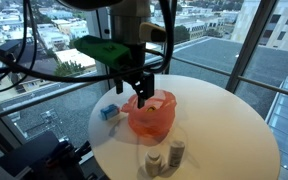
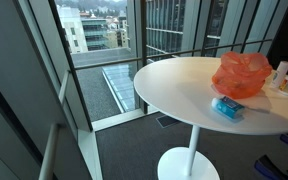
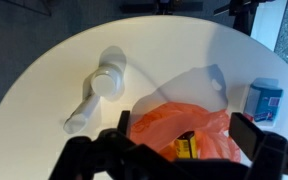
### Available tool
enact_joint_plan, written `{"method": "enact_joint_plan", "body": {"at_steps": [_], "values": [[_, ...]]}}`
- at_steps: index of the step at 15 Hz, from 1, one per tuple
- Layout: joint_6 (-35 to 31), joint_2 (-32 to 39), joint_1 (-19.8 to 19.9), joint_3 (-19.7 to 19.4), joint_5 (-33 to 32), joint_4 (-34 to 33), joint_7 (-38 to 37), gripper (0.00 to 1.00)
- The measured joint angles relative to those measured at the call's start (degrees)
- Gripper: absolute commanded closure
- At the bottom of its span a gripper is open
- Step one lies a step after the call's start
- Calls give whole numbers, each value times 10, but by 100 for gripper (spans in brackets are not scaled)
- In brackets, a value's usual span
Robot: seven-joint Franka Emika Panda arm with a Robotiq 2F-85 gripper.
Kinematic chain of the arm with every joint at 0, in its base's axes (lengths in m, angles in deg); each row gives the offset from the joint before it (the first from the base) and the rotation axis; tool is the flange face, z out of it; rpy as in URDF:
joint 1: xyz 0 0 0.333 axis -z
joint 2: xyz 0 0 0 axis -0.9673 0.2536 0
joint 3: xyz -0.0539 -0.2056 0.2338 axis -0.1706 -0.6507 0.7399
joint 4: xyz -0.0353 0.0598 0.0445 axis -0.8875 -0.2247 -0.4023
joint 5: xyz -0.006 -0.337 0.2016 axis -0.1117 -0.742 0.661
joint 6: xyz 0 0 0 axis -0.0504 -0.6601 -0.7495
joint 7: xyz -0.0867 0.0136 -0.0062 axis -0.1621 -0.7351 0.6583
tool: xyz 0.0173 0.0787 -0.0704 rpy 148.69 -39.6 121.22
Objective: Take the black bottle out of the carrier bag
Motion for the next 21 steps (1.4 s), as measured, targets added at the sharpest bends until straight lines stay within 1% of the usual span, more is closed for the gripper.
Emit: {"method": "enact_joint_plan", "body": {"at_steps": [5,13,21], "values": [[-40,37,0,16,3,-19,-54,0],[-82,114,0,25,53,-57,-139,0],[-85,125,0,27,53,-63,-149,0]]}}
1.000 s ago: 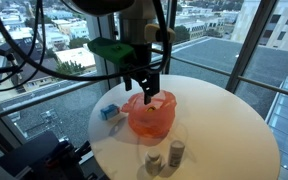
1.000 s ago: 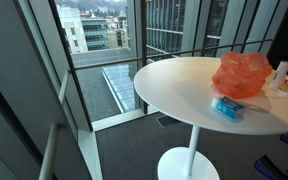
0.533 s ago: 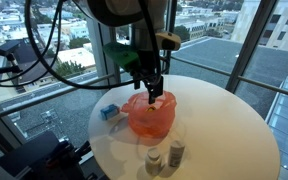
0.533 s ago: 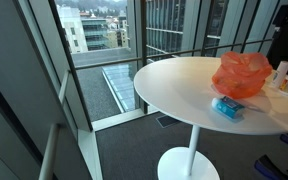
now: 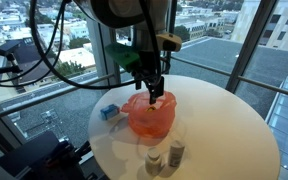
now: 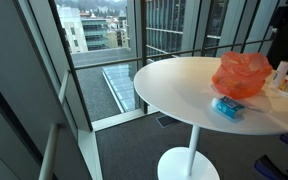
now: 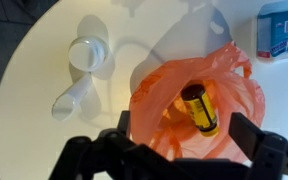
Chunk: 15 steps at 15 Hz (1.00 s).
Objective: Take the black bottle out of the carrier bag
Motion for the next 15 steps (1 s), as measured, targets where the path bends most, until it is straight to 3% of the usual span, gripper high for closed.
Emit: {"method": "enact_joint_plan", "body": {"at_steps": [15], "values": [[-54,80,-10,23,29,-28,0,0]]}}
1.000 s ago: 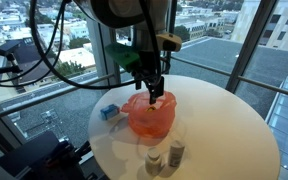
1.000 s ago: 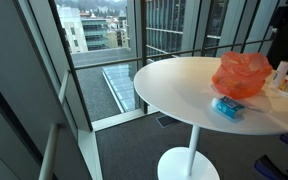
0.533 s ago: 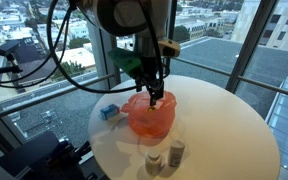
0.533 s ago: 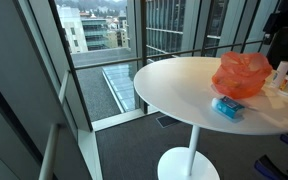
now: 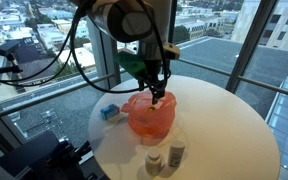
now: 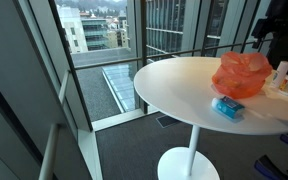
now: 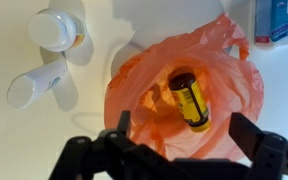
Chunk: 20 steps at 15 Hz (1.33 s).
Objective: Take the black bottle out of the carrier bag
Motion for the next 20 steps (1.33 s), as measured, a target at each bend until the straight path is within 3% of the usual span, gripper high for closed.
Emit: {"method": "enact_joint_plan", "body": {"at_steps": [13,20], "values": [[-55,93,-5,14,26,-29,5,0],[-67,106,-5,17,34,-29,11,0]]}}
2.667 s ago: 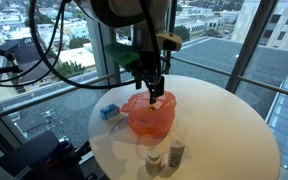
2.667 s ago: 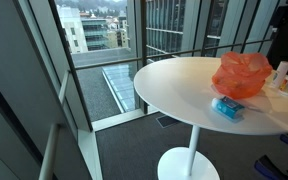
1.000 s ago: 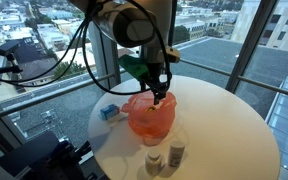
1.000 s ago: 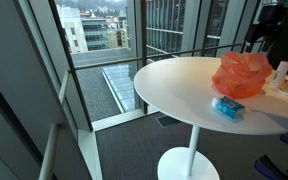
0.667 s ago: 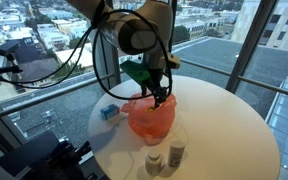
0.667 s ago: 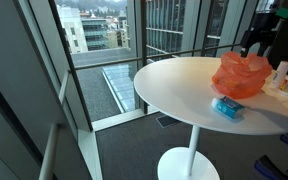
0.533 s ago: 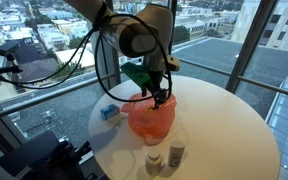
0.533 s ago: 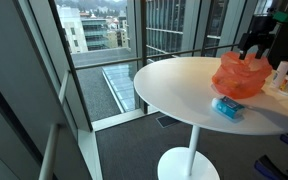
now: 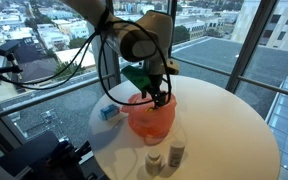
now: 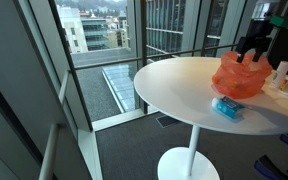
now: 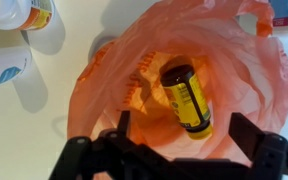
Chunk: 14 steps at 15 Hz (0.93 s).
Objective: Take the black bottle out of the carrier bag
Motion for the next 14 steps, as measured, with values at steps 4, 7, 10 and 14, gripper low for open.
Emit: {"method": "enact_joint_plan", "body": {"at_steps": [4,7,10,14], "values": [[-16,5,0,0,-1,3,0,0],[-44,19,0,0,-1,4,0,0],[-76,36,0,0,-1,4,1,0],[-112,53,0,2,-2,6,22,0]]}}
